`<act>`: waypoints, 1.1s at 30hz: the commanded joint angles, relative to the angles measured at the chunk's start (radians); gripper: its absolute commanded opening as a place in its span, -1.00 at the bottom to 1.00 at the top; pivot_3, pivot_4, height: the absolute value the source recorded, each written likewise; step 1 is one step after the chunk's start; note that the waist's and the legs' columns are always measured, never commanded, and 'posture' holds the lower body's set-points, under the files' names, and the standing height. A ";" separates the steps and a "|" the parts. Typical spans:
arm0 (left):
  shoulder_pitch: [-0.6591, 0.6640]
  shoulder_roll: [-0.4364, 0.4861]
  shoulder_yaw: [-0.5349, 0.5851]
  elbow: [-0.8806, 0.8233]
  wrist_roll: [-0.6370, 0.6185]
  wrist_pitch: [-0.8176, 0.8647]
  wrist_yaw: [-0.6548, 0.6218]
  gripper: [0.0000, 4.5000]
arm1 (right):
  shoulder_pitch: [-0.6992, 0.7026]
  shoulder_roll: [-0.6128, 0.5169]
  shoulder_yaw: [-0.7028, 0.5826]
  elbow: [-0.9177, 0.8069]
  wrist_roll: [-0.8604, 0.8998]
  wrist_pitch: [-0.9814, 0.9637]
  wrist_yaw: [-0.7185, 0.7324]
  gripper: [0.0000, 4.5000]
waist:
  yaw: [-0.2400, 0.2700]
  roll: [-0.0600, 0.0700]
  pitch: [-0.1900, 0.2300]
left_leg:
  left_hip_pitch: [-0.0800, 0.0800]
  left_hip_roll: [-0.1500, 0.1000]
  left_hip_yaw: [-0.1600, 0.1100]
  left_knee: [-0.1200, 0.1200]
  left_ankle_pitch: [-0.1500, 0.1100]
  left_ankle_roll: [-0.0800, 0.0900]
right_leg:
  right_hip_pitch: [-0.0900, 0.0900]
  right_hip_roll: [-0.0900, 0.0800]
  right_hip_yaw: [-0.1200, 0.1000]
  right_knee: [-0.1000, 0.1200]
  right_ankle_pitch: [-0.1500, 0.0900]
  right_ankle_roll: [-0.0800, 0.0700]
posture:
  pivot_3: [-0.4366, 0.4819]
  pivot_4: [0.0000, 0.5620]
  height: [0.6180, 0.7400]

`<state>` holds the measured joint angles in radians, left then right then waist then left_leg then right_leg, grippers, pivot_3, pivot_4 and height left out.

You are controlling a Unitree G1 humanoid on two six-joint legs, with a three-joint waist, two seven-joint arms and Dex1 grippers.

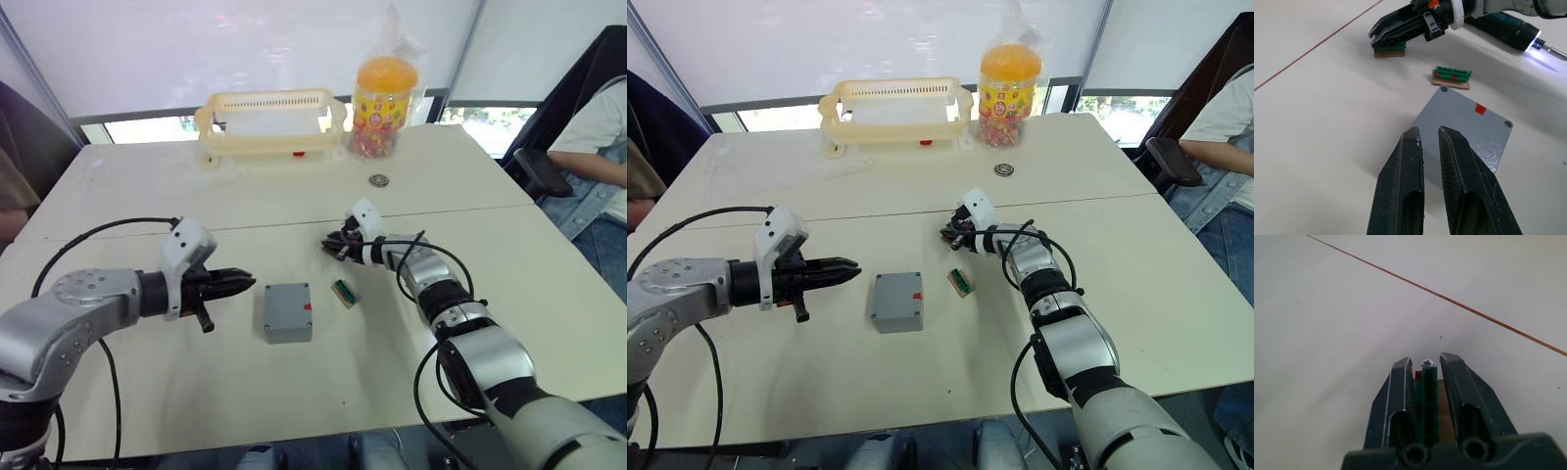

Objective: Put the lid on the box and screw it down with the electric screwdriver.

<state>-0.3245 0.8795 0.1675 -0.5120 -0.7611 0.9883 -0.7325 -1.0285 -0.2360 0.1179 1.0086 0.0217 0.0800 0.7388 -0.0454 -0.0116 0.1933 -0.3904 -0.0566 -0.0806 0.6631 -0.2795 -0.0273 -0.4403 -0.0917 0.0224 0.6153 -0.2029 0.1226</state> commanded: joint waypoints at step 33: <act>-0.005 0.013 -0.038 -0.026 0.014 -0.053 -0.073 -0.75 | 0.225 -0.145 -0.069 -0.910 0.246 0.420 0.185 -0.99 | 0.010 0.000 0.000 | -0.001 0.001 -0.001 0.000 -0.002 0.003 | 0.000 0.000 -0.001 0.000 0.000 0.000 | -0.05 -0.47 1.00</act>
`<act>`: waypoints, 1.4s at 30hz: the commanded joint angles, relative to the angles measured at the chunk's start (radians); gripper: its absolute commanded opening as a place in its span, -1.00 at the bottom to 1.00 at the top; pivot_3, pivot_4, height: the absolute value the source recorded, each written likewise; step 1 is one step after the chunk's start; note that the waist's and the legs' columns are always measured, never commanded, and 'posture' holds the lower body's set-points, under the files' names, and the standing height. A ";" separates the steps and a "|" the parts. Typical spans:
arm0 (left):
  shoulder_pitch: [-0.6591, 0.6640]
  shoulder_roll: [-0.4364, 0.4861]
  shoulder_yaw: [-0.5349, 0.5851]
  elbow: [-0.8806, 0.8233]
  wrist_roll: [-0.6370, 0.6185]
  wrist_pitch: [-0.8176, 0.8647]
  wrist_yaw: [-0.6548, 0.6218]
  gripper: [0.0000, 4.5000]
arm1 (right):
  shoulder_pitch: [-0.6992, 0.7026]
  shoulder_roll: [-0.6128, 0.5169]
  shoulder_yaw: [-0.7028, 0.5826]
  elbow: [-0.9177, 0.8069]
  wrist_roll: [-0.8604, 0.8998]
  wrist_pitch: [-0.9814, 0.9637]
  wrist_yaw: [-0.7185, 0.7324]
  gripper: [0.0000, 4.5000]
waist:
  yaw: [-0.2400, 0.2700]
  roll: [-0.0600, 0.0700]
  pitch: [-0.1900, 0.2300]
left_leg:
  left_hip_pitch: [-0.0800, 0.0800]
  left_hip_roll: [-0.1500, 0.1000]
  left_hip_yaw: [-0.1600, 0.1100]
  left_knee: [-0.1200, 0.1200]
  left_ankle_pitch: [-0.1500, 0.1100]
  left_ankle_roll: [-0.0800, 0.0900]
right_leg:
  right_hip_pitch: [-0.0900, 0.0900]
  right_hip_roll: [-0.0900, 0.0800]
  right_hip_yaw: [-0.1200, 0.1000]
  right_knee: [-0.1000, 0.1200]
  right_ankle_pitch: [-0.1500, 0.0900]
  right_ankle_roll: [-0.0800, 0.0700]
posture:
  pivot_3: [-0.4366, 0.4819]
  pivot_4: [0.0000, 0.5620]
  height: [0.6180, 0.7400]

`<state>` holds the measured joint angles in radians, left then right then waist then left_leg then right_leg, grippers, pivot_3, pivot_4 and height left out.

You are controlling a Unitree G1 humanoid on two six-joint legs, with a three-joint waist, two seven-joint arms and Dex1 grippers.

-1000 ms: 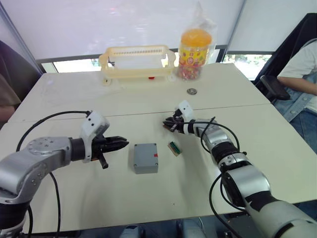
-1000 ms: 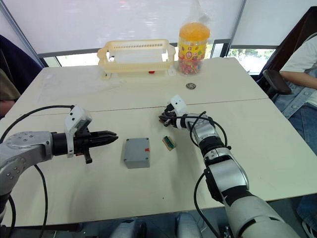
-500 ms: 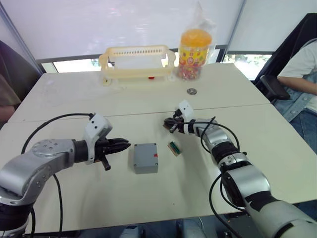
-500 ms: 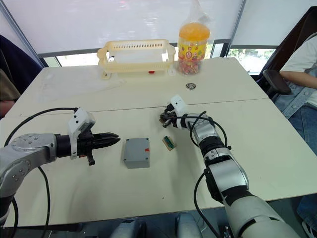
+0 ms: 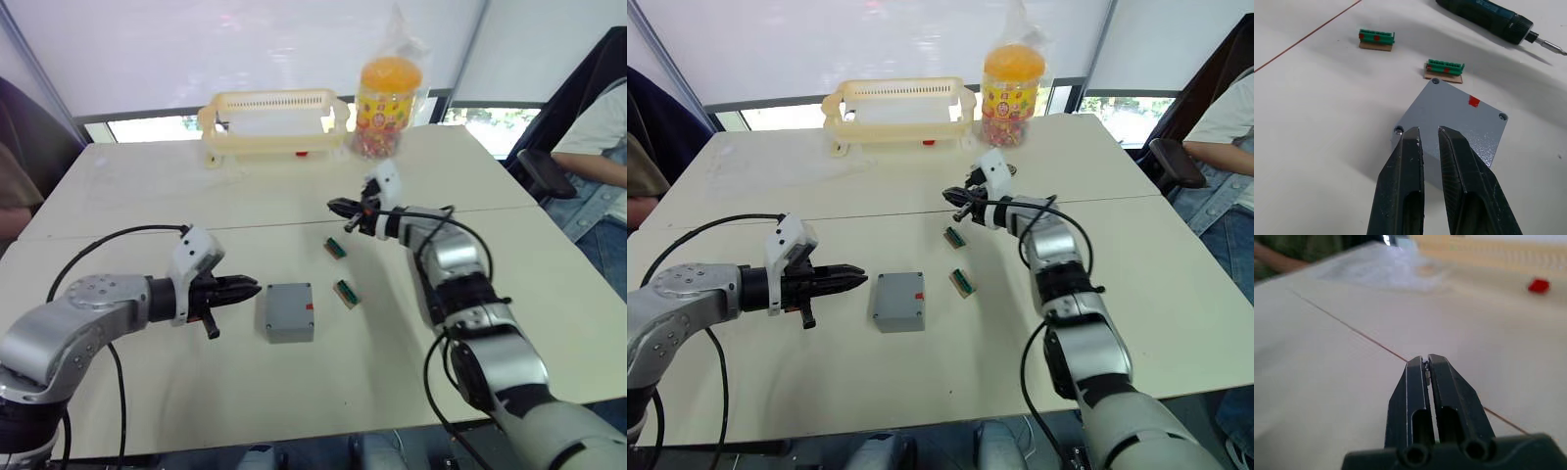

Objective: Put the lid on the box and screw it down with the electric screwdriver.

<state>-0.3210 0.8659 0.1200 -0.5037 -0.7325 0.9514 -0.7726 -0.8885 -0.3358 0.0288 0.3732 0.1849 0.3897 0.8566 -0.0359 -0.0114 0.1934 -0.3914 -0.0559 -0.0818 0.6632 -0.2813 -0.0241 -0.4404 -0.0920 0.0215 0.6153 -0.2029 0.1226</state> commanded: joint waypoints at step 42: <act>0.064 0.083 -0.007 -0.059 0.025 -0.069 -0.067 -0.75 | 0.351 -0.034 0.201 -0.516 0.080 0.131 -0.050 -0.99 | -0.001 0.000 0.000 | 0.002 0.000 0.001 0.001 0.000 0.000 | 0.000 0.001 0.001 0.004 0.000 -0.002 | -0.05 -0.47 1.00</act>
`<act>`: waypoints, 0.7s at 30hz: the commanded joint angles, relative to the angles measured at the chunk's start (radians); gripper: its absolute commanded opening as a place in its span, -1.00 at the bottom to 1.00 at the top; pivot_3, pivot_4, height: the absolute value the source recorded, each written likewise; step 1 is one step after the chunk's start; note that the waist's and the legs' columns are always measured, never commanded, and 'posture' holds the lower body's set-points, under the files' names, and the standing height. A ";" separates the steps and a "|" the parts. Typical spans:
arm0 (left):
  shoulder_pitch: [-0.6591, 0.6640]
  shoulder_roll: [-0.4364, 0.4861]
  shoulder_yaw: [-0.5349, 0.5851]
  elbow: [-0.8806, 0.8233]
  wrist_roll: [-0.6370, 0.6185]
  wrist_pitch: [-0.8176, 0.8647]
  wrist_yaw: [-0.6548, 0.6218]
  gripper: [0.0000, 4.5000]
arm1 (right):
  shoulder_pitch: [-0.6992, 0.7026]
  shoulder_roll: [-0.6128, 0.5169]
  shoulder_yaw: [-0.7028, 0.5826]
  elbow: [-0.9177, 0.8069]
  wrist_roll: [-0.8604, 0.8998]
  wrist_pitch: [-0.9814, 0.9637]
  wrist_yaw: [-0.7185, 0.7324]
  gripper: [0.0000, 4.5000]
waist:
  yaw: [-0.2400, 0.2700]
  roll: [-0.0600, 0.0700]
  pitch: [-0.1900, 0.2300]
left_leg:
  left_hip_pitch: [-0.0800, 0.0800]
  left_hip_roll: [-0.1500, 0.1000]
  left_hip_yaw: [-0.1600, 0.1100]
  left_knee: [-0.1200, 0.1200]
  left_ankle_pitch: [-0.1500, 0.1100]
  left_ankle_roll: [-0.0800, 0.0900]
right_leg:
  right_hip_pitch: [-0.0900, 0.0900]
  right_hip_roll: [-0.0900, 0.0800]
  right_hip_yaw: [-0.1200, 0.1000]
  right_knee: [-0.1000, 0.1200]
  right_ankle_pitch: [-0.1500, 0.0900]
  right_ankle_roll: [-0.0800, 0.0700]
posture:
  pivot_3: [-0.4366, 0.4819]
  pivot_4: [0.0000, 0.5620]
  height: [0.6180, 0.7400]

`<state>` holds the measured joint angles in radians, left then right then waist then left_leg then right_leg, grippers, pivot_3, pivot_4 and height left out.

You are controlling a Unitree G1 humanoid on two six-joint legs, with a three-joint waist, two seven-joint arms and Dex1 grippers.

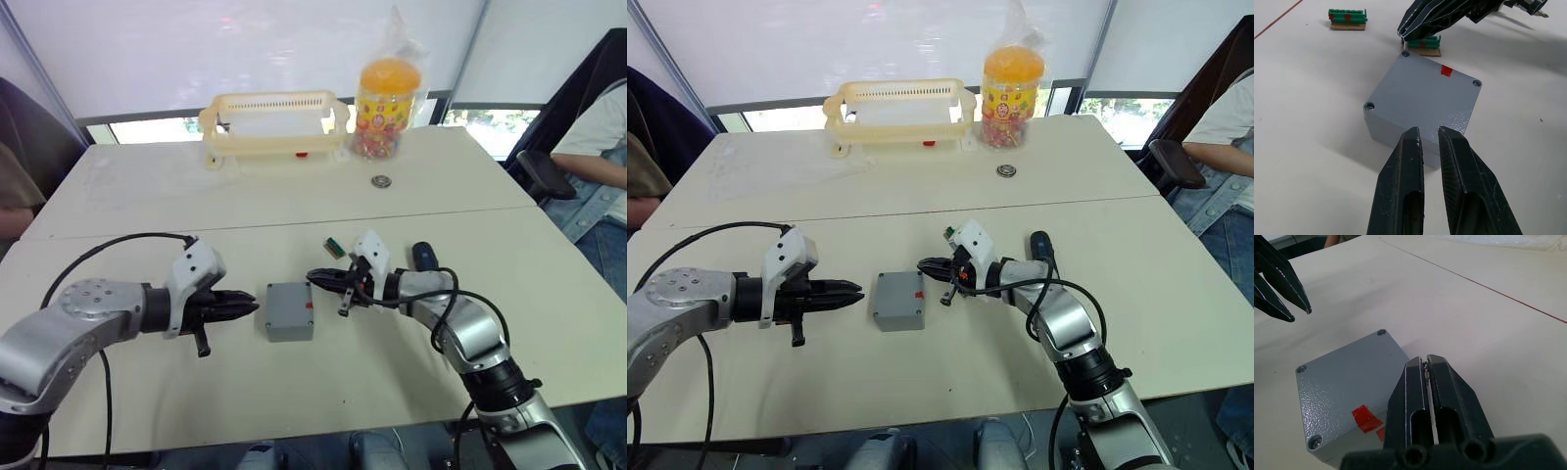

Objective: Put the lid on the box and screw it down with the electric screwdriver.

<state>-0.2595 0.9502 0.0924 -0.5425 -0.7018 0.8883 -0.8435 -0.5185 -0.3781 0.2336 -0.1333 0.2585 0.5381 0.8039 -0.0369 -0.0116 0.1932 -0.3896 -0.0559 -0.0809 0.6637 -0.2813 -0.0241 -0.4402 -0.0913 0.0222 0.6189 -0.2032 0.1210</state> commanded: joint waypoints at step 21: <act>0.002 -0.015 0.010 -0.016 -0.001 -0.011 0.018 -0.75 | -0.008 0.013 0.020 0.013 -0.022 -0.034 0.007 -0.99 | 0.000 0.000 0.000 | 0.000 0.000 0.000 0.000 0.000 0.000 | 0.000 0.000 0.000 0.000 0.000 0.000 | -0.05 -0.47 1.00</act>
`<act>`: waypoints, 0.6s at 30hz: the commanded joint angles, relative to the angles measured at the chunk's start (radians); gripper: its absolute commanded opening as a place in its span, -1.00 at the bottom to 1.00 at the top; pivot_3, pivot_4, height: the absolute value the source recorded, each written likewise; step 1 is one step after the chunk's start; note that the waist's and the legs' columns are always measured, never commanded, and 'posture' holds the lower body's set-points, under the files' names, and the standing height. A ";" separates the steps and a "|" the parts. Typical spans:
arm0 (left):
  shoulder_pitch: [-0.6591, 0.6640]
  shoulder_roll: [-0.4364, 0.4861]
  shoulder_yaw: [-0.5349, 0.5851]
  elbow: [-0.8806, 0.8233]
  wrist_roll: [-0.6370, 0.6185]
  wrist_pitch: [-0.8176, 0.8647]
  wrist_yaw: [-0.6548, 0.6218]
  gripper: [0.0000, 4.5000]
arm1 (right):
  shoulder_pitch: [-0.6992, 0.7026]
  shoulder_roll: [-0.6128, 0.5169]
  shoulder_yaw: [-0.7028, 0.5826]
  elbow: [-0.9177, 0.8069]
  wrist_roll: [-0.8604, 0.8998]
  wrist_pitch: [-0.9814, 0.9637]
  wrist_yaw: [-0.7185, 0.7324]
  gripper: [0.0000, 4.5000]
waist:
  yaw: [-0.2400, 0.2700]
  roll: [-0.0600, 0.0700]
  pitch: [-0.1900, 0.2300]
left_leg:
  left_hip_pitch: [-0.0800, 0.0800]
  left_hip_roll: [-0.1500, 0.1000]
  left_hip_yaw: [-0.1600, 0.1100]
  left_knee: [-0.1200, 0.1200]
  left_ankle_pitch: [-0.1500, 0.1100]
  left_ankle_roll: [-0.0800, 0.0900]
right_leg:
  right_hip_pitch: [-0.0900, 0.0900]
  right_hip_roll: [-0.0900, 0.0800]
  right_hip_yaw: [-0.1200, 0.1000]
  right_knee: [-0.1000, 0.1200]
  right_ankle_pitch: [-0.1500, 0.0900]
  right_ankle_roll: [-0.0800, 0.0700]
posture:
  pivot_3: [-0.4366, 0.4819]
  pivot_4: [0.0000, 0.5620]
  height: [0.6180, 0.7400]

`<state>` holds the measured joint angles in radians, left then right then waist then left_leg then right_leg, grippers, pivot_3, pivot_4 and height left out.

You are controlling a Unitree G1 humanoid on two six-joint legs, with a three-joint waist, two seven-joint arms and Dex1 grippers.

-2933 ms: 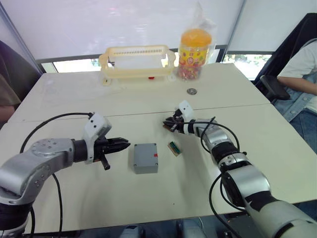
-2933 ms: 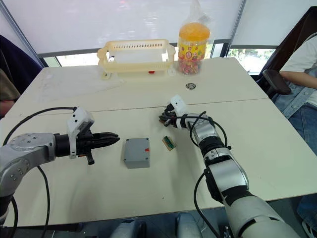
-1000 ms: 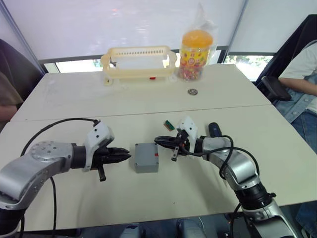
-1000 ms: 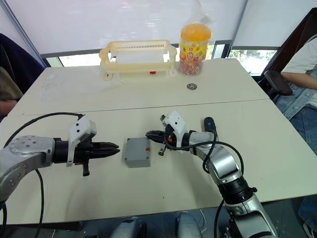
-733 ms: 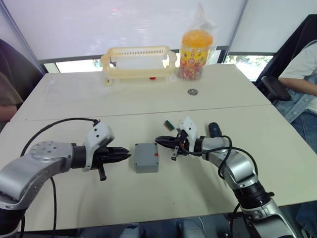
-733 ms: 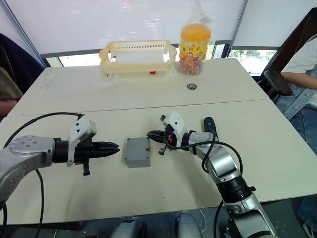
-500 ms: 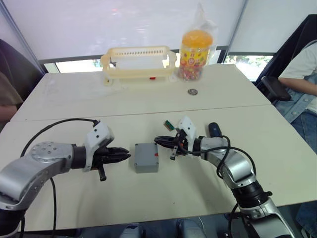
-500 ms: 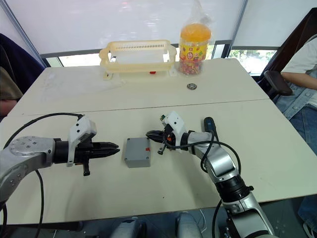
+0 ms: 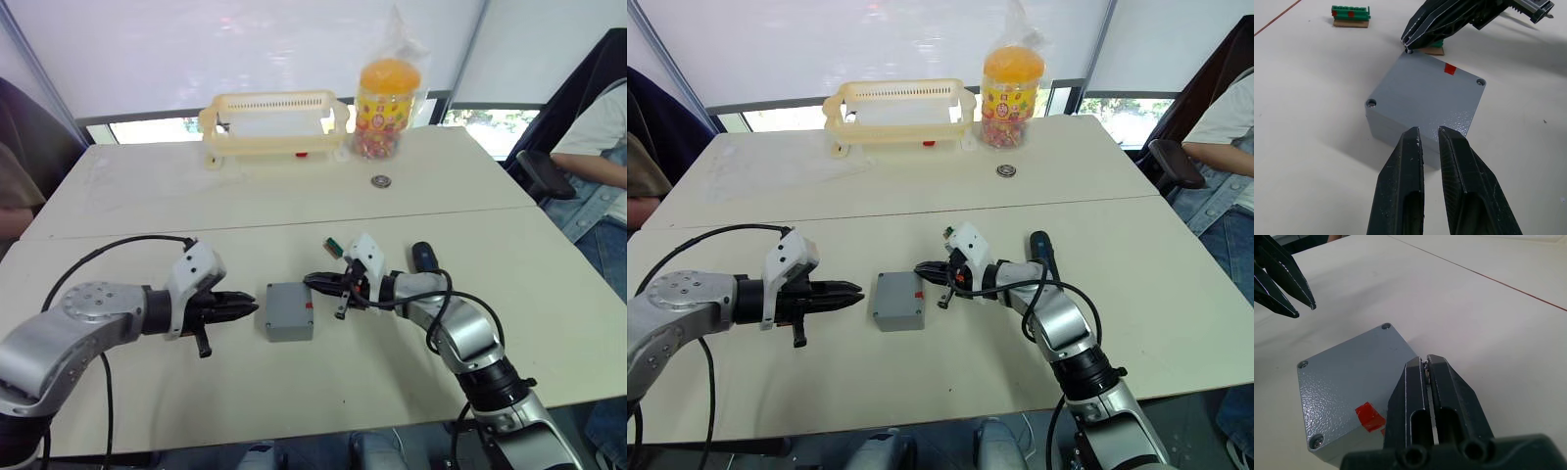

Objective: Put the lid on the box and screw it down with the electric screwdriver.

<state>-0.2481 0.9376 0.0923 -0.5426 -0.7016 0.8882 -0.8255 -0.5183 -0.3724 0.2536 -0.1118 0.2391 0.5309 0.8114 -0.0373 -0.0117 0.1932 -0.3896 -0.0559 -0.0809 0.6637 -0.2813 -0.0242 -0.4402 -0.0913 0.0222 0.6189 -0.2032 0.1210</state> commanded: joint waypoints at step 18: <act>-0.168 0.030 -0.042 0.026 -0.016 -0.046 -0.139 -0.75 | -0.149 -0.178 -0.350 -0.217 0.316 0.421 -0.026 0.54 | 0.016 0.000 0.000 | 0.000 0.000 0.000 0.000 0.000 0.000 | 0.000 0.000 0.000 0.000 0.000 0.000 | -0.05 -0.47 1.00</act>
<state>-0.3807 0.9589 0.0591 -0.5066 -0.7187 0.8744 -0.9253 -0.6244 -0.5023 0.0041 -0.2783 0.4712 0.8185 0.7973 -0.0217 -0.0116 0.1933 -0.3898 -0.0560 -0.0810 0.6642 -0.2813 -0.0241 -0.4397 -0.0914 0.0220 0.6183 -0.2031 0.1209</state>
